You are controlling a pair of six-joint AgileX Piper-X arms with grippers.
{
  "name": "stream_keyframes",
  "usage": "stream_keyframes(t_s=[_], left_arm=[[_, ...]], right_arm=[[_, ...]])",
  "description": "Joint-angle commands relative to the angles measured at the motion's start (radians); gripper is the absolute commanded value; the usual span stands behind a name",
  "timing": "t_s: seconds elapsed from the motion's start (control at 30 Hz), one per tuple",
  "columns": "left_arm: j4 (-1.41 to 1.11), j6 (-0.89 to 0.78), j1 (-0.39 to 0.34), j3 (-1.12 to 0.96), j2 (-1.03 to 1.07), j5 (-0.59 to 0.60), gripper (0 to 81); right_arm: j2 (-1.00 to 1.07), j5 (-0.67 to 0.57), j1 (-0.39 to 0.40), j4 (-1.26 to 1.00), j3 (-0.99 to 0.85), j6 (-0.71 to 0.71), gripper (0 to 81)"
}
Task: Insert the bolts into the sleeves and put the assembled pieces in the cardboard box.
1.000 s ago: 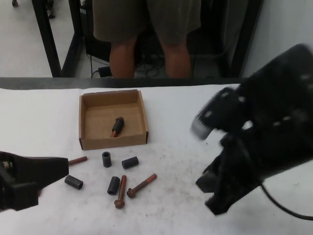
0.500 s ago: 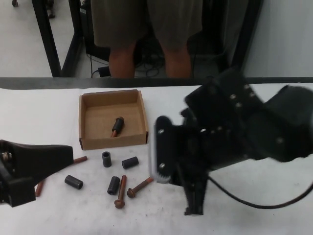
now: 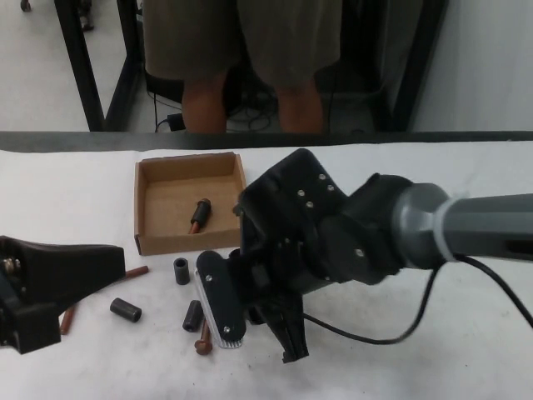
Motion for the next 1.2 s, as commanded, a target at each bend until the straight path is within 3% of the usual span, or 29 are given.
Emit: stream_keyframes(t_s=[0.0,1.17], left_arm=[[-0.013,0.027,-0.005,0.000,-0.007,0.007,0.8],[-0.013,0.030,-0.005,0.000,-0.007,0.007,0.8]], right_arm=[[0.027,0.003,0.004,0.048,-0.054,-0.095,35.1],[0.127,-0.002,0.023,0.096,-0.074,-0.151,35.1]])
